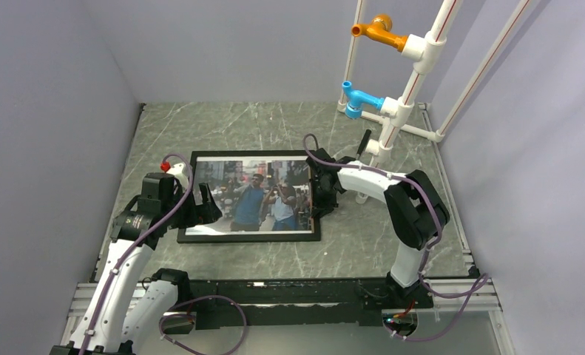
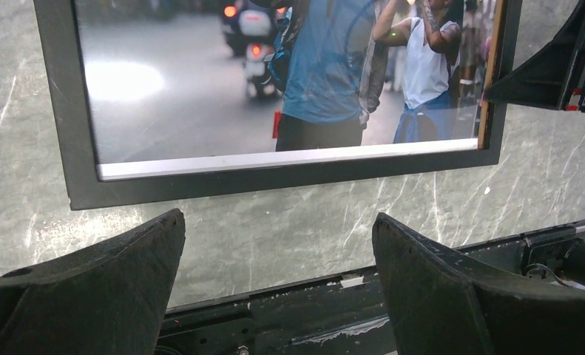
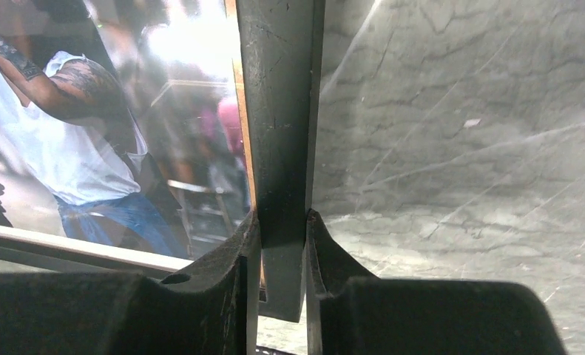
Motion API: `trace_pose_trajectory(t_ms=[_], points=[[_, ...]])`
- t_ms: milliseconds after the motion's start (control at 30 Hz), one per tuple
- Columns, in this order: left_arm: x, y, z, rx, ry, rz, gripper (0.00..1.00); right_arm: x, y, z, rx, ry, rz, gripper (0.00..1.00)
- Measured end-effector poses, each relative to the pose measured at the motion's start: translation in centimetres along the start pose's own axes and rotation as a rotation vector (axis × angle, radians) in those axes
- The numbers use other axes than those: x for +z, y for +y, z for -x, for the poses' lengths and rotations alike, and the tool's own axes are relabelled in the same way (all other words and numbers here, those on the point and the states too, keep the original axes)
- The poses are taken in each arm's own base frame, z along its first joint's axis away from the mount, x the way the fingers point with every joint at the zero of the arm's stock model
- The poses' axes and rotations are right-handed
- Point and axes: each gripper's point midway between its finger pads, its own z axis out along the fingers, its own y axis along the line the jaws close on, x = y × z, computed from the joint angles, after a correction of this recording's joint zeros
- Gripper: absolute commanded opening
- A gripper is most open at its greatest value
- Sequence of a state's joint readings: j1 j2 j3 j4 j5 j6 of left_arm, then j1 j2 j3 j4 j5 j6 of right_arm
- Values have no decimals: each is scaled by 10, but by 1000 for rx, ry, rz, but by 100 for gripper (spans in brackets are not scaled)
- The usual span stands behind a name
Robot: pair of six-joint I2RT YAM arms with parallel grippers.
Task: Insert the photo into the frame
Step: Adjust the photo frame at the center of the board.
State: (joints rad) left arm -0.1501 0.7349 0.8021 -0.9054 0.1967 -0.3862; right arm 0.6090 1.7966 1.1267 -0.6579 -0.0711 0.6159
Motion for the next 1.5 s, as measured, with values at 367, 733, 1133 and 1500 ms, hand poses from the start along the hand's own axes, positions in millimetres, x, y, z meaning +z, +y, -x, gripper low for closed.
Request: trace_pose_trajectory(t_ms=[367,733,1133,1500], points=[[0,-2,0,0,3,-9,99,2,-7,20,21,41,33,0],[2,-2,-1,-2,12,-9,99,2,-10,27,37,29,52,0],[2,-2,0,-1,9,-13,99,1,-10,27,31,-2,70,41],[-1,-7,4,7,-21,-42,99,-46,5,58,-24,-198,66,90]])
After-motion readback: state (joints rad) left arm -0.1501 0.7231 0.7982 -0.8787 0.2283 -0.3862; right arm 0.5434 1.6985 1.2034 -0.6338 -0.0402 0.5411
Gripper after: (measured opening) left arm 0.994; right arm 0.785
